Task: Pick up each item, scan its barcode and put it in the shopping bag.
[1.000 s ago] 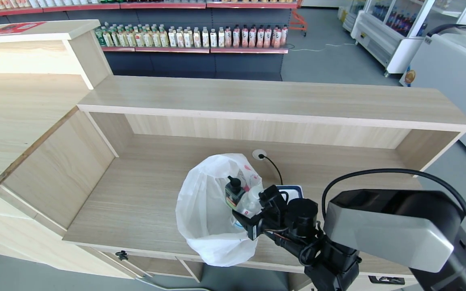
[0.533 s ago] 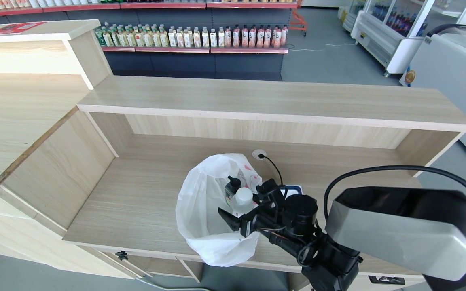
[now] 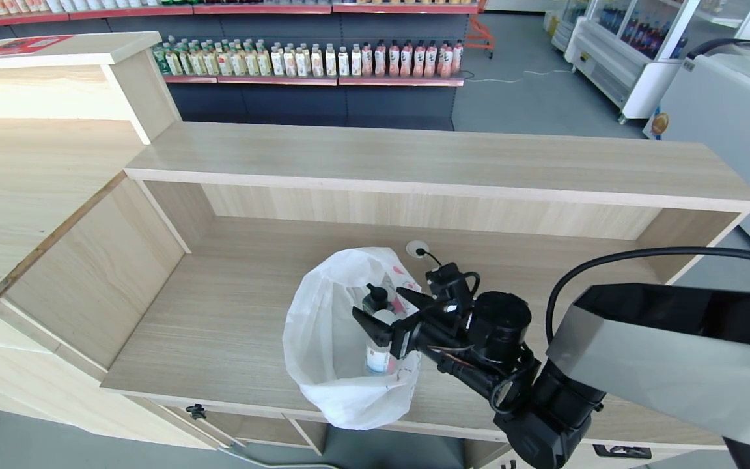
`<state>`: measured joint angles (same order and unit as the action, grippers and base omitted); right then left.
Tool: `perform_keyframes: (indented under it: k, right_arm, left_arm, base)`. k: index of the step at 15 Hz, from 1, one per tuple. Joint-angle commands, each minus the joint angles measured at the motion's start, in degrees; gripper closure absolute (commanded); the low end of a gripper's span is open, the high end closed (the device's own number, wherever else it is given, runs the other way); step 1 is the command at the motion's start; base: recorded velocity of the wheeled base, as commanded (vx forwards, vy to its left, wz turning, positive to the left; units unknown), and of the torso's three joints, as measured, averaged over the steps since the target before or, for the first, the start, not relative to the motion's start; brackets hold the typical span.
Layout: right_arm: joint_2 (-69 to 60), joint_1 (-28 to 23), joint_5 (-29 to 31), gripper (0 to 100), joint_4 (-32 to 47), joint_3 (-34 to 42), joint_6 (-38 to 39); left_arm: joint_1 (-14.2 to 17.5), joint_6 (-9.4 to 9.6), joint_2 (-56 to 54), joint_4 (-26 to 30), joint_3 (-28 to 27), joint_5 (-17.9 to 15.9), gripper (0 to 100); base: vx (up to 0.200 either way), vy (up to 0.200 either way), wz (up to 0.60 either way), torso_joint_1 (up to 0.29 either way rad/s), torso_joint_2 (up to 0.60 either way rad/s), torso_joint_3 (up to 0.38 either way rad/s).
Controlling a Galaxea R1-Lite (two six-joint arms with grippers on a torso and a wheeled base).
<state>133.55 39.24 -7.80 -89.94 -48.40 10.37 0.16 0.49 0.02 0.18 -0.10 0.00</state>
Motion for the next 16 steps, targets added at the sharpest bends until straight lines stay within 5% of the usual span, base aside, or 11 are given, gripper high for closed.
perform_keyframes:
  k: [1,9,16]
  right_arm:
    - [-2.2,-1.7,0.1,0,-0.1,0.8,0.3]
    - [-24.6,-10.6,1.6,0,-0.1,21.6,-1.8]
    - [-42.0,-15.5,13.7,0,-0.1,44.9,-7.9]
  left_arm:
    - [0.0,-0.14,0.0,0.0,0.0,0.0,0]
    - [0.0,-0.14,0.0,0.0,0.0,0.0,0]
    - [0.0,-0.14,0.0,0.0,0.0,-0.1,0]
  base:
    - [0.000,0.000,0.00,0.000,0.00,0.000]
    - [0.000,0.000,0.00,0.000,0.00,0.000]
    - [0.000,0.000,0.00,0.000,0.00,0.000]
